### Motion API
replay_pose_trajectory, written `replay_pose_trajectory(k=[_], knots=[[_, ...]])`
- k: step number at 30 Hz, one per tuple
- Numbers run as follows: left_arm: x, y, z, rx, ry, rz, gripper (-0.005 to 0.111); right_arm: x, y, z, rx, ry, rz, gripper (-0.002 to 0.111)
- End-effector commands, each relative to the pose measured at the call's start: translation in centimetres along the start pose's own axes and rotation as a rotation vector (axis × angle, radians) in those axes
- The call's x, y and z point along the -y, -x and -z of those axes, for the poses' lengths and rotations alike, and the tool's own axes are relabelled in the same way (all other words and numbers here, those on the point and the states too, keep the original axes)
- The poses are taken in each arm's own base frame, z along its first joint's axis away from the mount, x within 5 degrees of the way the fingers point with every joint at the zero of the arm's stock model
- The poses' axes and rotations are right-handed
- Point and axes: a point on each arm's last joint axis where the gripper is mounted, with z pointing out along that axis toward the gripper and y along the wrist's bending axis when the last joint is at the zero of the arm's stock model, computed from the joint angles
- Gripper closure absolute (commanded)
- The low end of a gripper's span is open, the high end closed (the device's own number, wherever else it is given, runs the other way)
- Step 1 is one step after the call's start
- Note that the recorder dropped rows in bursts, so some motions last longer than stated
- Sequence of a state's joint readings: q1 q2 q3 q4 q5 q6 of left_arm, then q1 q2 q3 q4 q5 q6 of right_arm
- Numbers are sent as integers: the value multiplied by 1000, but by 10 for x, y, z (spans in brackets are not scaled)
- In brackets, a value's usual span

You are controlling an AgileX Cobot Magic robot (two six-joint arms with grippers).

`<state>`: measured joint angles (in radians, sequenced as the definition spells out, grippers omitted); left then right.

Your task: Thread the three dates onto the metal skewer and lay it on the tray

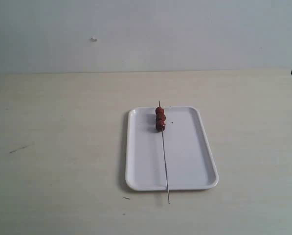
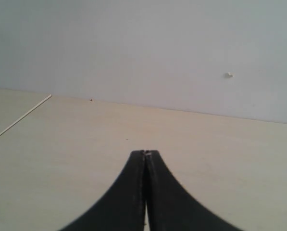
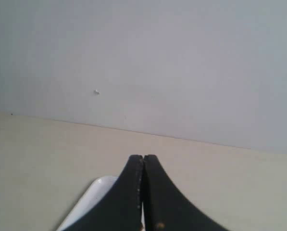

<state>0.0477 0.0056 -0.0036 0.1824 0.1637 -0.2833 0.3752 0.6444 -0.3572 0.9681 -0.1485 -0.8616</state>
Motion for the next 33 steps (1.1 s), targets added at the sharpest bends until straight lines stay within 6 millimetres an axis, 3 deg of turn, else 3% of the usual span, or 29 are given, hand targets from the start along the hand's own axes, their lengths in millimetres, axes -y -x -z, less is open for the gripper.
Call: replay_pose_trajectory(k=[1,5,11,18,33], knots=[[0,-1,0,0,0,13,107,0,0,0,7,-5,9,108],[0,-1,0,0,0,13,107,2,1,2,16,-13,6,108],[0,-1,0,0,0,13,107,16,15,44,153,-102,-15,108],[0,-1,0,0,0,13,107,12,24,81,327,-135,6,108],[0,-1,0,0,0,13,107,5,11,93,235,-115,82,108]])
